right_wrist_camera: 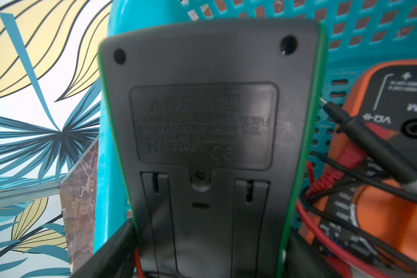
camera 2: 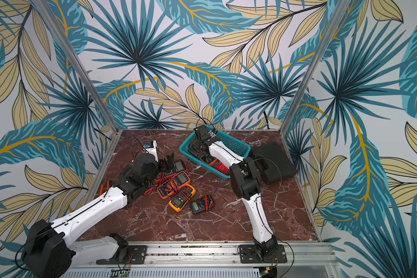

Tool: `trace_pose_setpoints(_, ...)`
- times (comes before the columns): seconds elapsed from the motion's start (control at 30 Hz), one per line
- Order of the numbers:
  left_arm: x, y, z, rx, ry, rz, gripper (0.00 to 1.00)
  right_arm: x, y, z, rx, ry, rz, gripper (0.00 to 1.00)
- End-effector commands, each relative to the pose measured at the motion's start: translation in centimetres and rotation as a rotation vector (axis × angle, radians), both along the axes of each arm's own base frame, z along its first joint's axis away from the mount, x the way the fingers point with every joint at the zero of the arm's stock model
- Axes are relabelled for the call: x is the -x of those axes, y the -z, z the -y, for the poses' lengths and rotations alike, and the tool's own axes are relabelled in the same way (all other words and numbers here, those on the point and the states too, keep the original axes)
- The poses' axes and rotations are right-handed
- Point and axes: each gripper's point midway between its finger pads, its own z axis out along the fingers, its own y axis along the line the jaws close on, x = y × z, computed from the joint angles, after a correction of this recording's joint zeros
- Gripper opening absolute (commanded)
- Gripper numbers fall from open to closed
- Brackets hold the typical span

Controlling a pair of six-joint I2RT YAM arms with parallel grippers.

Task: Put the multimeter into the basket
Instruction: Place the multimeter in the basket.

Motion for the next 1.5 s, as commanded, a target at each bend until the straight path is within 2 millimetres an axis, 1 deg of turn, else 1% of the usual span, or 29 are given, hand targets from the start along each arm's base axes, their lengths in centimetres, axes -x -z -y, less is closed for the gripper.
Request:
trace_pose_setpoints(0.0,-0.1,0.5,0.0,0.003,0.003,0.001,1.00,1.5,2.0,-0.1,0.031,-0.004,-0.080,0.79)
trace_pose_setpoints(0.1,-0.2,0.4,0.0,0.005,0.003,0.002,1.00,1.8,2.1,0.2,0.044,0.001,-0.086,0.88)
trace_pose_setpoints(0.23,-0.2,0.3,0.1,0.009,0.005,0.004,1.00,1.9,2.0,0.4,0.053,0.004,-0.087,0.94)
trace_pose_setpoints(0.27,-0.2,0.4,0.1,0.009,0.006,0.003,1.00,1.9,1.9,0.5,0.057,0.005,-0.086,0.98)
trace_pose_setpoints(0.3,-0.1,0.3,0.1,0.010,0.006,0.003,1.00,2.0,1.9,0.5,0.060,0.006,-0.087,0.99)
trace_pose_setpoints(0.53,-0.1,0.2,0.0,0.010,0.004,0.007,1.00,2.0,1.1,0.3,0.055,-0.013,-0.077,0.99)
trace_pose_setpoints(0.67,-0.1,0.0,0.0,0.008,0.004,0.009,1.00,2.1,-0.7,0.3,0.059,-0.036,-0.050,0.99)
trace_pose_setpoints(0.8,-0.1,-0.1,-0.1,0.002,-0.003,0.008,1.00,2.6,-3.8,1.1,0.118,-0.044,0.000,0.99)
trace_pose_setpoints(0.93,-0.1,-0.2,-0.2,0.003,-0.006,0.010,1.00,3.1,-5.7,1.8,0.160,-0.061,0.035,0.92)
trace_pose_setpoints(0.97,-0.1,-0.2,-0.2,0.003,-0.007,0.011,1.00,3.2,-5.9,2.0,0.171,-0.065,0.039,0.87)
trace_pose_setpoints(1.07,-0.1,-0.1,-0.2,0.005,-0.010,0.008,1.00,3.5,-6.1,2.5,0.200,-0.070,0.043,0.67)
trace_pose_setpoints(1.1,-0.1,0.0,-0.2,0.005,-0.011,0.007,1.00,3.7,-5.8,2.6,0.206,-0.072,0.036,0.63)
trace_pose_setpoints(1.17,-0.1,0.1,-0.3,0.006,-0.012,0.007,1.00,3.8,-5.1,2.3,0.203,-0.090,0.021,0.57)
trace_pose_setpoints(1.3,-0.1,0.1,-0.3,0.005,-0.013,0.006,1.00,4.1,-2.8,1.1,0.174,-0.141,-0.028,0.47)
trace_pose_setpoints(1.37,-0.1,0.2,-0.3,0.005,-0.015,0.003,1.00,4.4,-1.6,0.9,0.172,-0.158,-0.054,0.41)
trace_pose_setpoints(1.47,-0.2,0.3,-0.3,0.005,-0.017,0.000,1.00,4.8,-0.1,0.7,0.172,-0.173,-0.082,0.36)
